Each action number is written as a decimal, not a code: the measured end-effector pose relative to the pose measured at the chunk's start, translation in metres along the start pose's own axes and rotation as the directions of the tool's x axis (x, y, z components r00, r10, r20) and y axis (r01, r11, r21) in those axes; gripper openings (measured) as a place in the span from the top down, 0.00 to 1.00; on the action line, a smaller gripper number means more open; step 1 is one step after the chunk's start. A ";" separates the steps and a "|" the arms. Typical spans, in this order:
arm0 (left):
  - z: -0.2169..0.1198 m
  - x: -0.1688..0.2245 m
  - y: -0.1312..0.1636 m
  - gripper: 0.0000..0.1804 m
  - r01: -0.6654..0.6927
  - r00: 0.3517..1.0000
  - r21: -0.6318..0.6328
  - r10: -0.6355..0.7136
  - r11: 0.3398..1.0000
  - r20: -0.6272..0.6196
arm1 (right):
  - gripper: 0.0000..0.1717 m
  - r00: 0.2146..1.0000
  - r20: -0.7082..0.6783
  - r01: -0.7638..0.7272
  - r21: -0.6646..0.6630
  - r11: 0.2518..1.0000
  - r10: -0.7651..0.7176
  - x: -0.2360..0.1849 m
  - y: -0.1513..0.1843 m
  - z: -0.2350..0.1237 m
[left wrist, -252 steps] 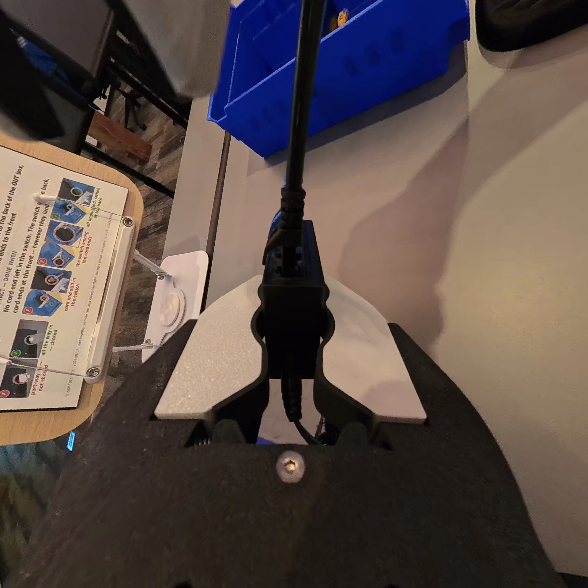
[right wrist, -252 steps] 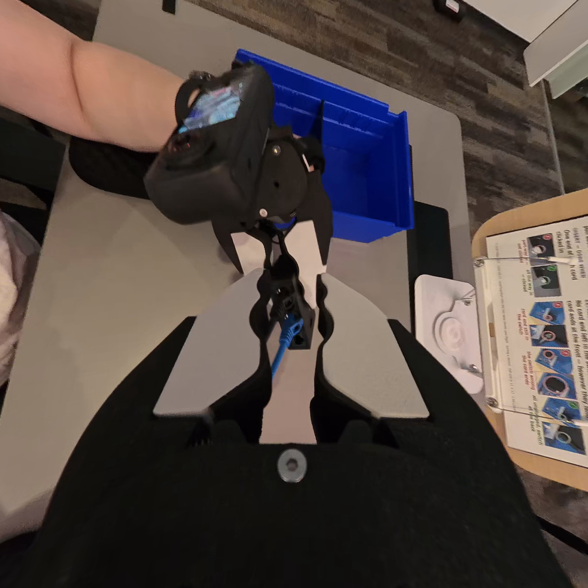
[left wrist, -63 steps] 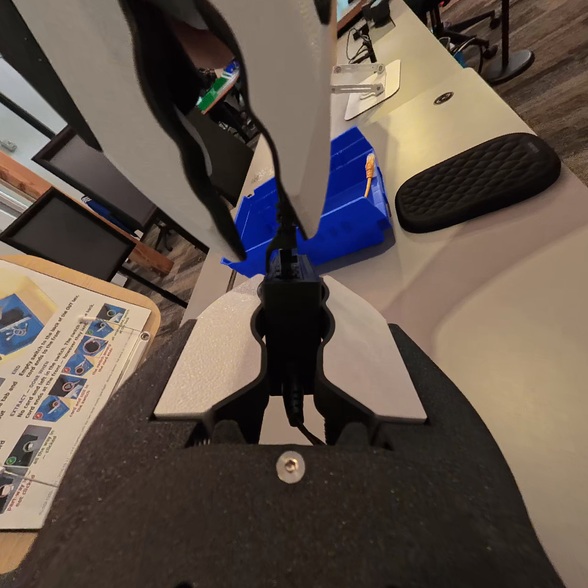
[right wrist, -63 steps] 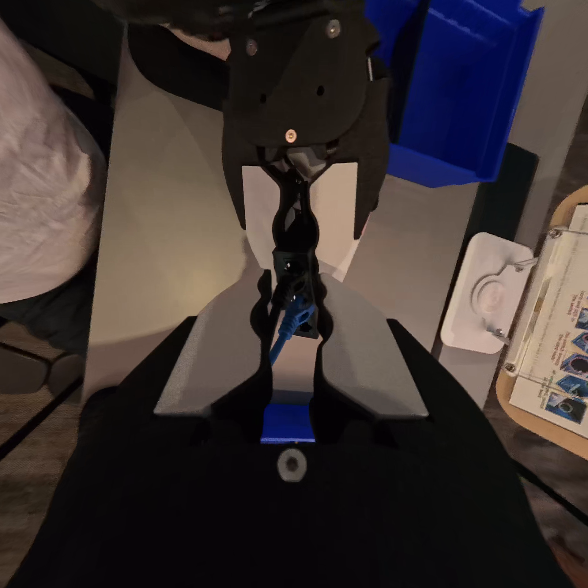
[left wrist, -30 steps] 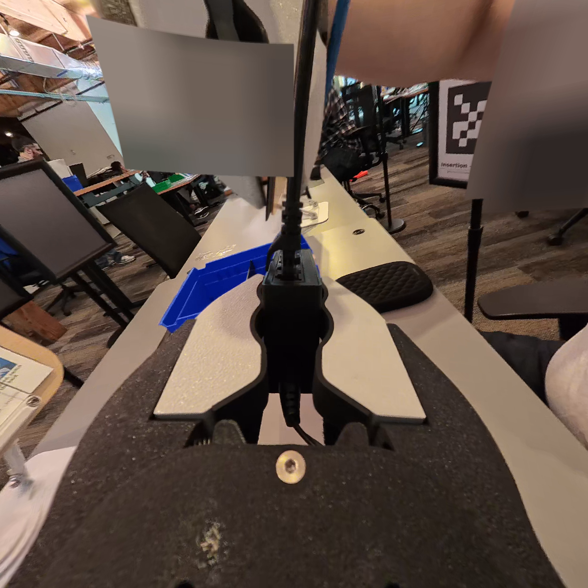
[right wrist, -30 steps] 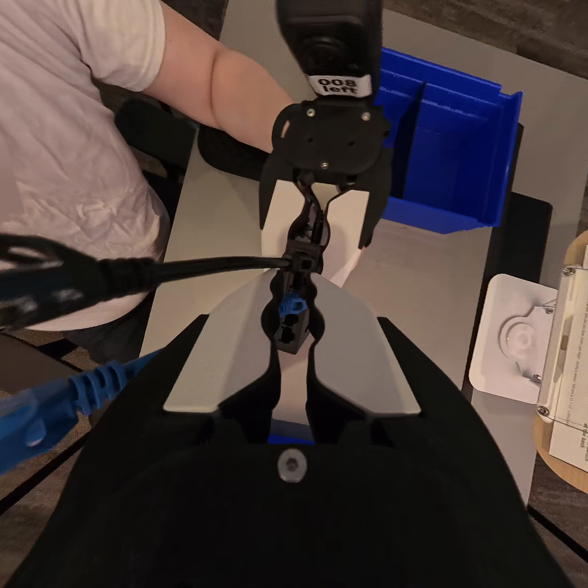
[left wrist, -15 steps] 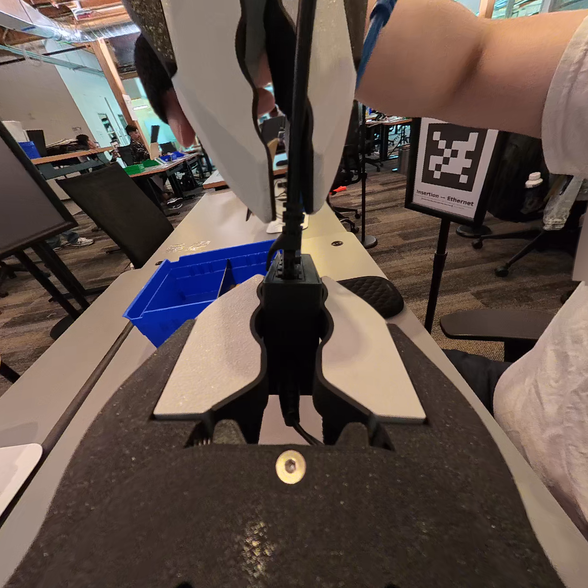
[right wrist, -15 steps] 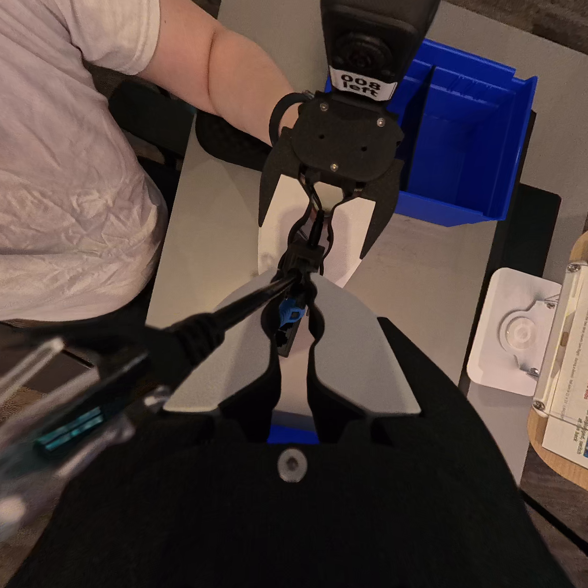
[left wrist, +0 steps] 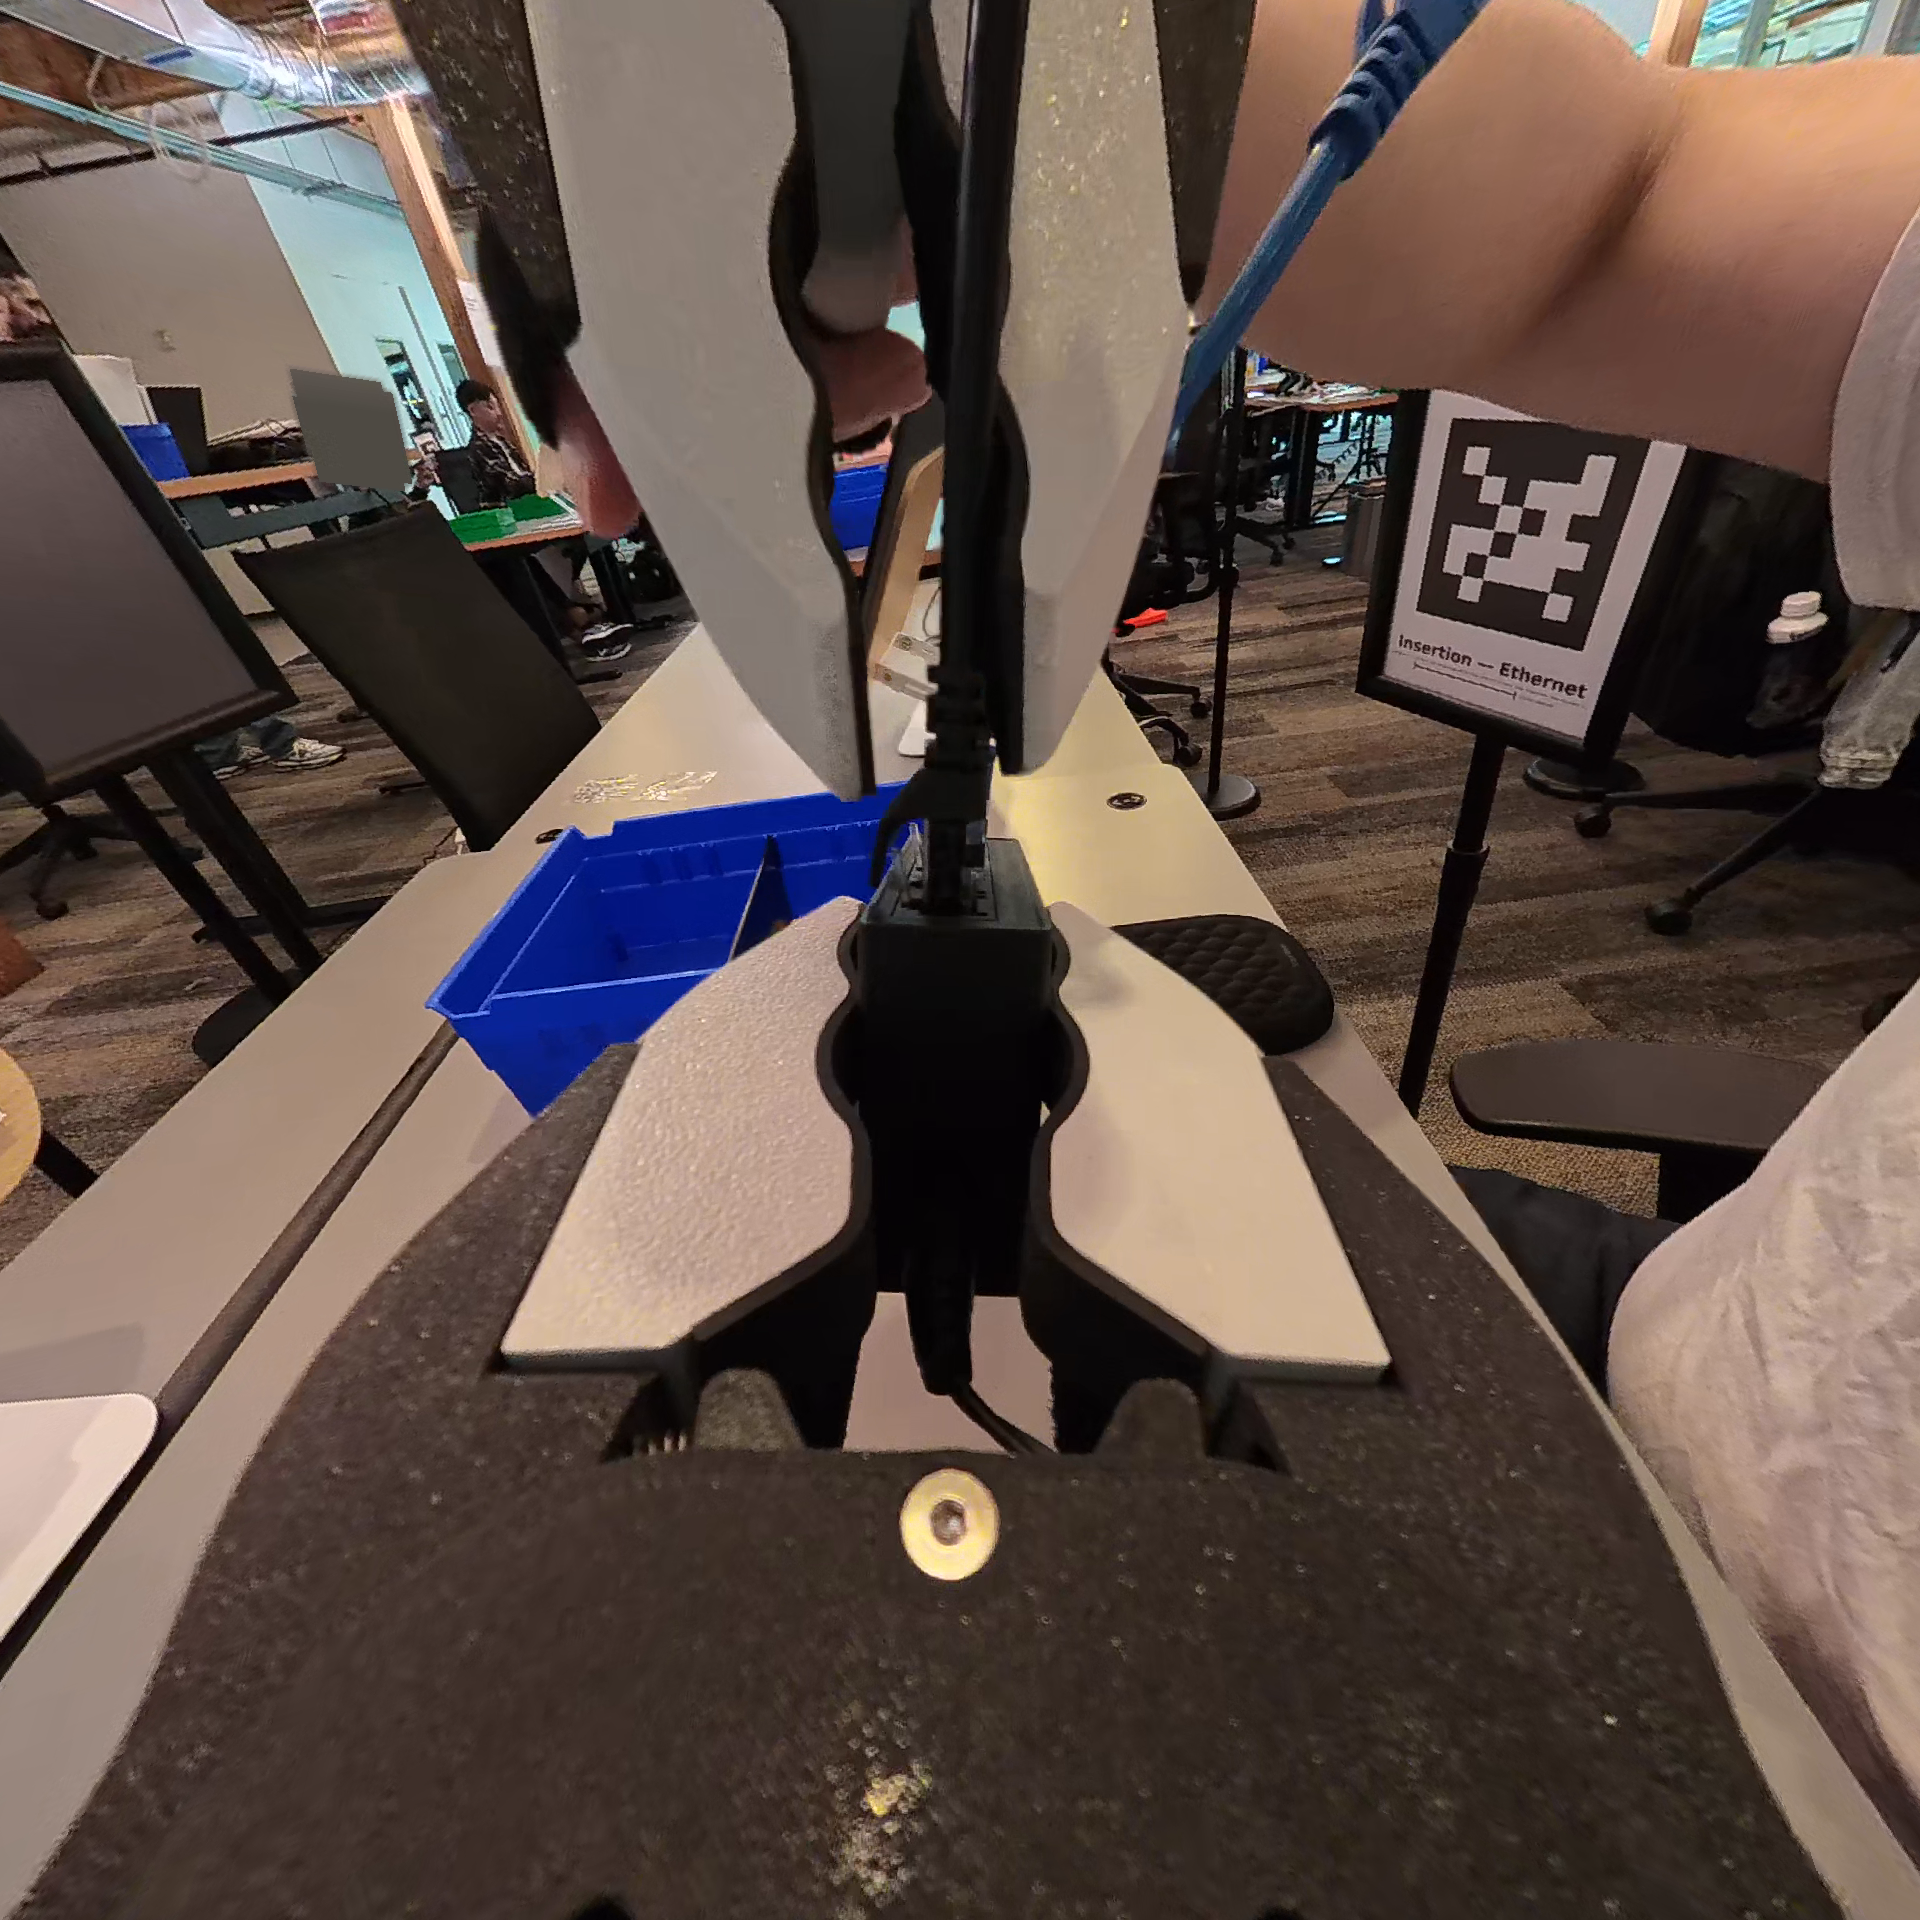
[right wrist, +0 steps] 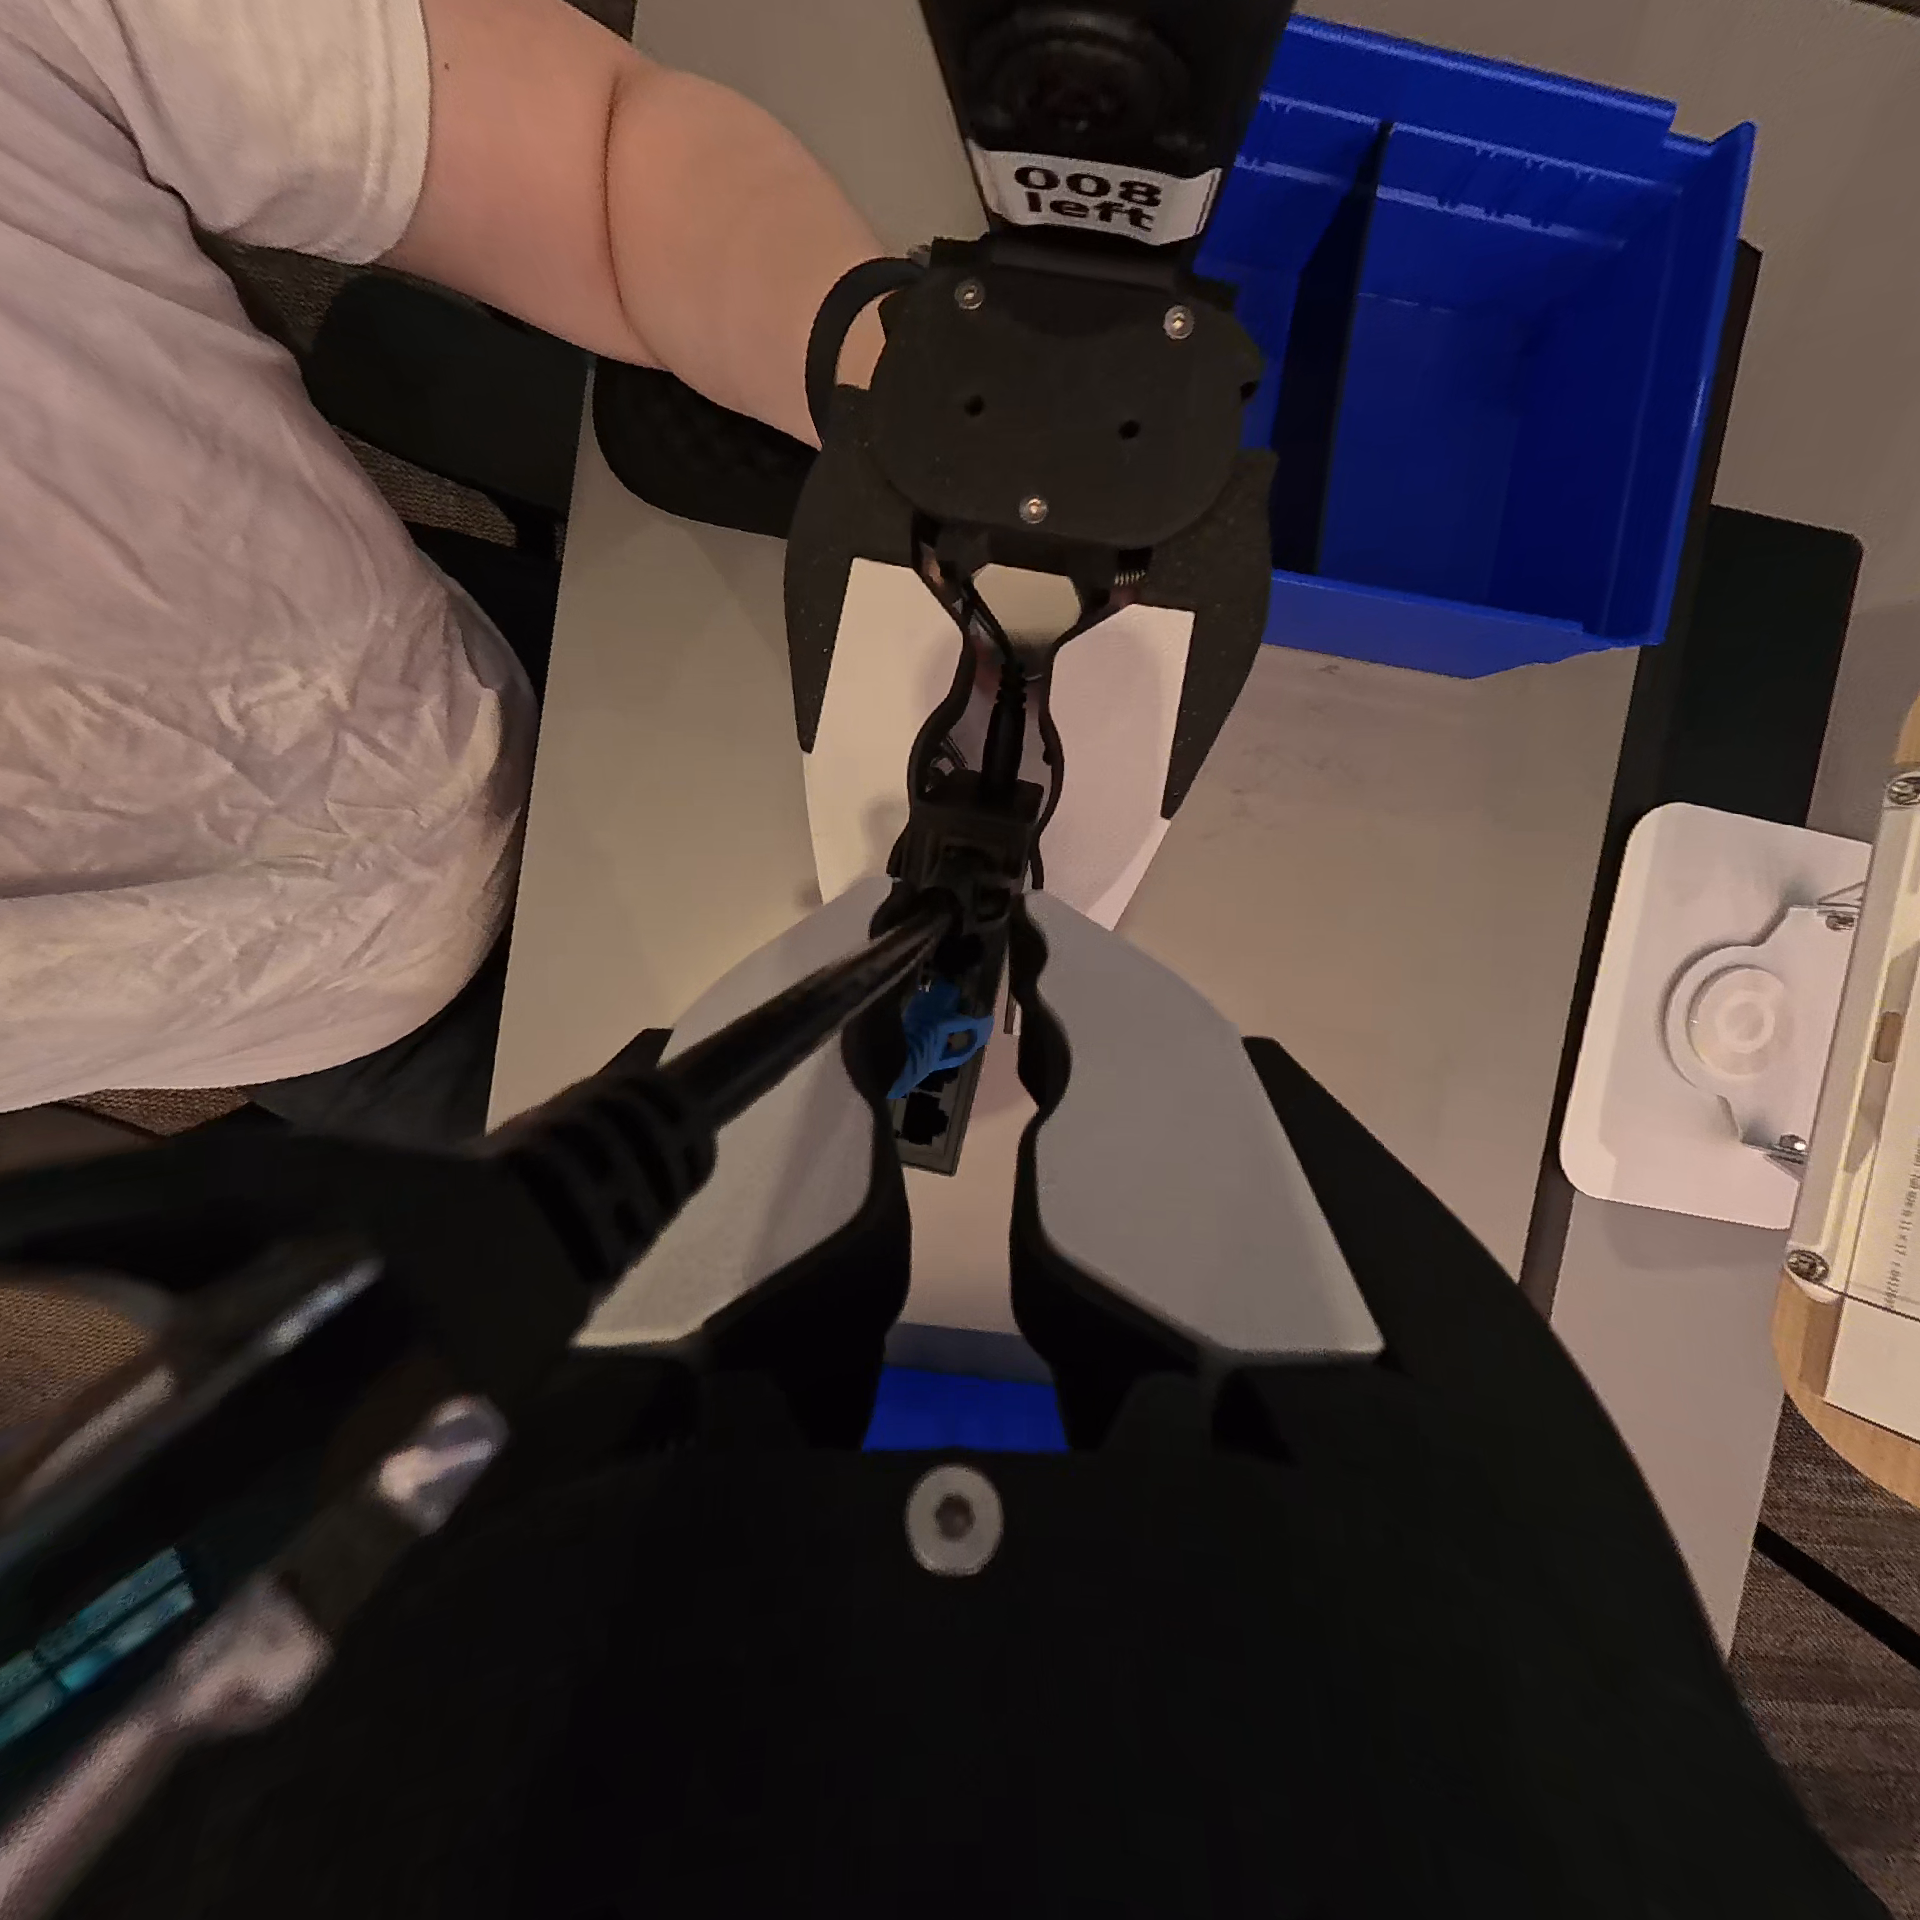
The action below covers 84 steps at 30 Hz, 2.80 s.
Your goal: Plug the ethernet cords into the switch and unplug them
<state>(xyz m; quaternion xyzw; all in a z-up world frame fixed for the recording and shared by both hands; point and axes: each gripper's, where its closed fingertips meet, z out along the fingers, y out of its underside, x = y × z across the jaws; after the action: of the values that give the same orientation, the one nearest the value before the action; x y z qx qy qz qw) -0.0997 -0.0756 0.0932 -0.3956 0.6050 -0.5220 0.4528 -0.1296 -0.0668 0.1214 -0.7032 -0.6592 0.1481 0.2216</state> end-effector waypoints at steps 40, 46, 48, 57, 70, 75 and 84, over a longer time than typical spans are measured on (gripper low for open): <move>-0.005 -0.006 0.001 0.84 -0.049 0.994 -0.094 0.058 0.994 0.096 | 0.86 0.975 -0.210 0.048 -0.093 0.994 -0.067 0.020 0.001 0.004; -0.008 -0.008 0.000 0.84 -0.086 0.989 -0.104 0.097 0.991 0.108 | 0.91 0.968 -0.155 0.174 -0.140 0.975 -0.195 0.005 -0.001 0.010; -0.007 -0.006 -0.001 0.84 -0.074 0.992 -0.092 0.083 0.993 0.099 | 0.91 0.975 -0.130 0.164 -0.121 0.979 -0.180 0.004 -0.002 0.009; -0.005 -0.002 0.000 0.84 -0.097 0.991 -0.105 0.106 0.990 0.086 | 0.91 0.982 -0.089 0.157 -0.109 0.981 -0.167 -0.002 -0.001 0.011; 0.004 -0.014 0.016 0.84 -0.231 0.948 -0.190 0.265 0.954 0.175 | 0.92 0.976 -0.132 0.159 -0.112 0.981 -0.174 0.002 0.014 0.020; 0.006 -0.019 0.025 0.83 -0.305 0.905 -0.277 0.368 0.911 0.214 | 0.92 0.968 -0.148 0.186 -0.115 0.976 -0.202 0.002 0.022 0.023; 0.008 -0.014 0.019 0.83 -0.356 0.885 -0.249 0.410 0.901 0.222 | 0.92 0.944 -0.160 0.270 -0.128 0.954 -0.288 -0.004 0.022 0.018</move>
<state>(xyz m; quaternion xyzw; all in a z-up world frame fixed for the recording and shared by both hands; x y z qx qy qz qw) -0.0879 -0.0615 0.0756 -0.3784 0.6539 -0.2993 0.5828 -0.1202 -0.0694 0.0945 -0.6236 -0.7367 0.0178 0.2609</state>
